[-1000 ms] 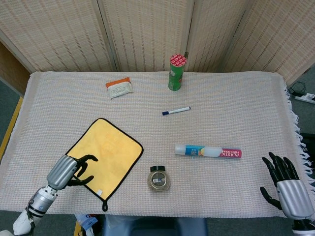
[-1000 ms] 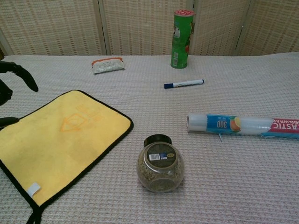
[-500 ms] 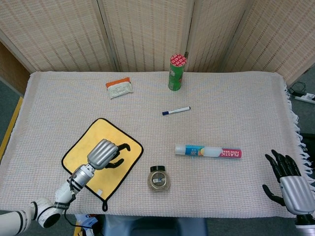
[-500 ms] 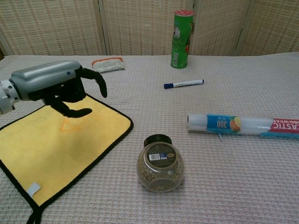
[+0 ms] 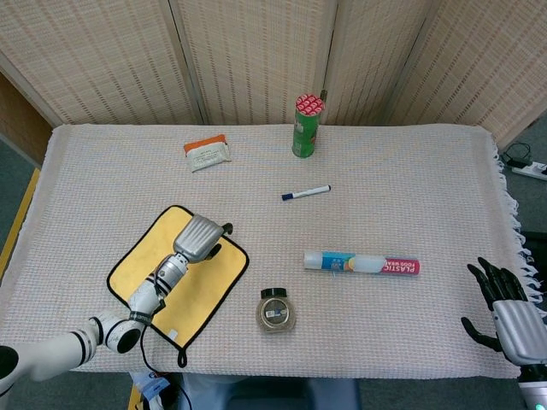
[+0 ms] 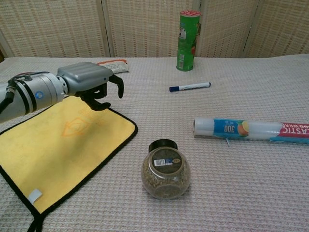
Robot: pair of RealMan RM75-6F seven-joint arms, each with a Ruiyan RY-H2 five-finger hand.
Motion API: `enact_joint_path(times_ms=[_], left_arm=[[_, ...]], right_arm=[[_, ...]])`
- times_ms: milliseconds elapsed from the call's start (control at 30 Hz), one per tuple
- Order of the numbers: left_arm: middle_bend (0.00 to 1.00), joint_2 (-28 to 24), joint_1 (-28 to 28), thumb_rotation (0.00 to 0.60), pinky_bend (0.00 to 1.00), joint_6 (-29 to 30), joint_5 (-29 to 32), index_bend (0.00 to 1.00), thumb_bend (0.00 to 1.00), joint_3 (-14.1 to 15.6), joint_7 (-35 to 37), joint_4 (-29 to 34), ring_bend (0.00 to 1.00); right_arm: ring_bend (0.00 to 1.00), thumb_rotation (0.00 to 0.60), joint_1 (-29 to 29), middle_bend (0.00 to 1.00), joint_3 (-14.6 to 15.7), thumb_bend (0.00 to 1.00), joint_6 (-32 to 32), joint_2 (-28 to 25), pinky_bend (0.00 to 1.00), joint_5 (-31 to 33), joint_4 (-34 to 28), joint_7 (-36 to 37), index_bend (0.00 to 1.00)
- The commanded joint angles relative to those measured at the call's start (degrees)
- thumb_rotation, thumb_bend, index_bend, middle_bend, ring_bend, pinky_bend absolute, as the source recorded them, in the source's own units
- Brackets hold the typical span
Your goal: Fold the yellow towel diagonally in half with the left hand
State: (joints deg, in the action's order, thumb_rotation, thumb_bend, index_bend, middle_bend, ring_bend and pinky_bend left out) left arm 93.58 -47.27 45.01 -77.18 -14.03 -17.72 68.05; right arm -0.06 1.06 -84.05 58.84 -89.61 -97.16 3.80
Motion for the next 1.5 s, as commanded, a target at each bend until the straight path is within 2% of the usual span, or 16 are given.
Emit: enact_joint_path(times_ms=[33,567,900,1167,1500], left_arm=[[1.00,1.3,-2.4,0.600,1.00,-3.1,1.9,0.41,0.47,-0.2,2.0,-3.9,1.00],[1.00,7.1,-7.6,0.600,1.00,-7.6,-2.1,0.44,0.47,4.0,16.5,-20.8,1.00],[1.00,9.6,-9.6,0.600,1.00,-10.2,-4.3,0.44,0.48,6.9,21.8,-28.8,1.00],[1.00,10.2,-9.8,0.600,1.00,-10.5,-5.1,0.46,0.48,8.4,23.3,-31.4,1.00],[1.00,10.1,-9.3,0.600,1.00,-8.5,-6.2,0.56,0.48,9.8,24.5,-31.5,1.00]], right_arm=[[0.00,0.600,0.3,0.00,-0.2,0.37,0.6,0.0,0.00,0.7,0.3,0.3,0.00],[0.00,0.600,1.5,0.00,-0.7,0.37,3.7,0.1,0.00,3.6,1.0,1.5,0.00],[0.00,0.600,2.0,0.00,-1.0,0.37,4.9,0.2,0.00,4.8,1.4,2.0,0.00],[0.00,0.600,2.3,0.00,-1.0,0.37,5.6,0.2,0.00,5.2,1.5,2.2,0.00],[0.00,0.600,2.1,0.00,-1.0,0.37,5.0,0.0,0.00,5.1,1.4,2.4,0.00]])
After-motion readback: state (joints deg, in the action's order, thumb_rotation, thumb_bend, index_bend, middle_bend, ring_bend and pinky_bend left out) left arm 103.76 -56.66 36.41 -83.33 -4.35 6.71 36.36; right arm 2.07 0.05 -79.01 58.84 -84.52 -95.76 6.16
